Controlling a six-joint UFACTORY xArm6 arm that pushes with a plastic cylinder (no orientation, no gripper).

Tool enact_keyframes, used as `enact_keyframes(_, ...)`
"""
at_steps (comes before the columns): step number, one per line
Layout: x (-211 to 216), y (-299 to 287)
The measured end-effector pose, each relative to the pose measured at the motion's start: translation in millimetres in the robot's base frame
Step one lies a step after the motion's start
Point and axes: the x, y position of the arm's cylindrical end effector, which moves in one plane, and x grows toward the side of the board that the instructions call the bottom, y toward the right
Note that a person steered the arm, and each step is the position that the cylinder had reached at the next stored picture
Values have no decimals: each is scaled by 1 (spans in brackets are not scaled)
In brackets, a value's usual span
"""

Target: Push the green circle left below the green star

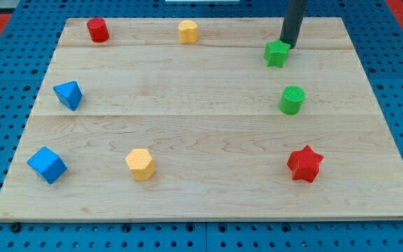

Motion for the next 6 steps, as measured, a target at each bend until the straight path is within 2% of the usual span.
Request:
enact_keyframes(1,-24,-1)
enact_keyframes(2,-18,23)
enact_keyframes(3,14,94)
enact_keyframes(4,75,104)
enact_keyframes(5,134,72)
enact_keyframes(6,163,23)
